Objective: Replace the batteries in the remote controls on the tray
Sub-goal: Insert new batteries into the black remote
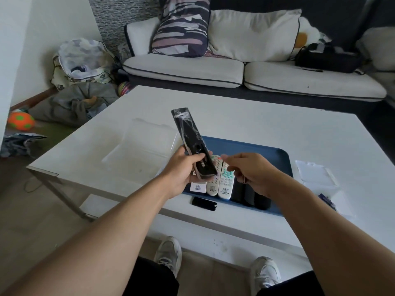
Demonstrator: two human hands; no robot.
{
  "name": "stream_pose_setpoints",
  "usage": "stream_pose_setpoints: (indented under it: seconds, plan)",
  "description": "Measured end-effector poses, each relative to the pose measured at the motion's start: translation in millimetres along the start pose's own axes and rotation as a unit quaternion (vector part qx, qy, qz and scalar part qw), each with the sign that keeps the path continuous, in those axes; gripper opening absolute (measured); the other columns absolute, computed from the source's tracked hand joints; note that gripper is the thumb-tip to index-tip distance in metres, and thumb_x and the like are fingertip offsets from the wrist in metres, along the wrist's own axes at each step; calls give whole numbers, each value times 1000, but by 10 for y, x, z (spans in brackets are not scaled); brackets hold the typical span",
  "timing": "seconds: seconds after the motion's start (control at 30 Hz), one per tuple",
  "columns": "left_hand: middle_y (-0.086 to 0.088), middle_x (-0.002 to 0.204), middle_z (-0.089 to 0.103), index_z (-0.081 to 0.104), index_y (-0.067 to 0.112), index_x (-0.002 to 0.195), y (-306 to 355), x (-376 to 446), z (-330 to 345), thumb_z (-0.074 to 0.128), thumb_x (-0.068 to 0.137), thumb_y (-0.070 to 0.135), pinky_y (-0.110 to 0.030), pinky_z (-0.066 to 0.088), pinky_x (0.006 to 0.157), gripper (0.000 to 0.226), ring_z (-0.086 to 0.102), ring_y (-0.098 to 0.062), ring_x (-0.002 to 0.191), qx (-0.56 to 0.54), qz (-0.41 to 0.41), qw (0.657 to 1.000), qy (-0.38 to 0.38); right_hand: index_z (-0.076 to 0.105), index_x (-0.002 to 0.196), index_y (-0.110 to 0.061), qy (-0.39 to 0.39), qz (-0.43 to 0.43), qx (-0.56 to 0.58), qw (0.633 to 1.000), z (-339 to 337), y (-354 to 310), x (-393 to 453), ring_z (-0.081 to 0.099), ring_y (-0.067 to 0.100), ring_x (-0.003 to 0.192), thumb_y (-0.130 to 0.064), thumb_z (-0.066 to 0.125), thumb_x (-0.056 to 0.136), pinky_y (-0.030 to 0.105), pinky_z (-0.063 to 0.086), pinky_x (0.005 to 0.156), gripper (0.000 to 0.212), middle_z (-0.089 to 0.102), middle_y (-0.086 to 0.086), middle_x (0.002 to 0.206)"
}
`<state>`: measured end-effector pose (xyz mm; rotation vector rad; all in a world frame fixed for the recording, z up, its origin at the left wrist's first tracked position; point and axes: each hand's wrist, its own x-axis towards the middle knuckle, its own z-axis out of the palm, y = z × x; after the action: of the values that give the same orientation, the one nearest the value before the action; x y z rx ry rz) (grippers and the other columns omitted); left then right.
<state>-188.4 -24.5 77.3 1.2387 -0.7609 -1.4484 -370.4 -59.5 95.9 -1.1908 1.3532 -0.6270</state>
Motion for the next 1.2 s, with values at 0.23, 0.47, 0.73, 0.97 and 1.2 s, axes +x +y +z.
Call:
stream_pose_setpoints:
  seconds: [0.23, 0.47, 0.73, 0.97, 1.2]
  plan:
    - [-11, 106, 76, 54, 7, 121, 13, -4, -97, 57, 87, -20, -57, 61, 77, 43, 71, -40, 104, -8, -7, 999, -34, 57, 121, 6, -24, 89, 193, 977, -212, 14, 56, 64, 28, 95, 25, 30, 89, 28, 50, 79, 46, 66, 24, 111]
    - [-13, 115, 73, 52, 6, 123, 16, 5, -99, 56, 87, -21, -53, 61, 74, 45, 72, -42, 100, 23, 12, 998, -58, 56, 112, 7, -93, 25, 184, 978, -130, -56, -21, 71, 31, 107, -2, 57, 97, 36, 59, 92, 17, 72, 20, 115]
    - [-9, 118, 74, 51, 19, 131, -9, 10, -82, 54, 97, -4, -60, 55, 92, 41, 71, -37, 107, 45, 13, 996, -79, 71, 98, -5, -87, -80, 137, 983, -88, -87, -74, 71, 12, 85, -22, 79, 73, 24, 59, 83, 31, 75, 2, 88]
    - [-7, 117, 74, 56, 22, 134, -4, -20, -58, 48, 105, 22, -50, 57, 86, 30, 71, -37, 105, 19, -15, 997, -77, 70, 106, 2, -39, -159, 106, 981, 10, -56, -122, 75, 25, 90, -2, 77, 83, 23, 59, 76, 24, 77, 15, 98]
    - [-17, 123, 70, 58, 17, 134, -11, -49, -43, 48, 105, 33, -49, 56, 85, 35, 68, -42, 111, 7, -43, 994, -100, 70, 94, -5, -25, -204, 45, 978, 54, -45, -126, 76, 20, 85, -5, 80, 82, 28, 60, 81, 16, 78, 6, 90]
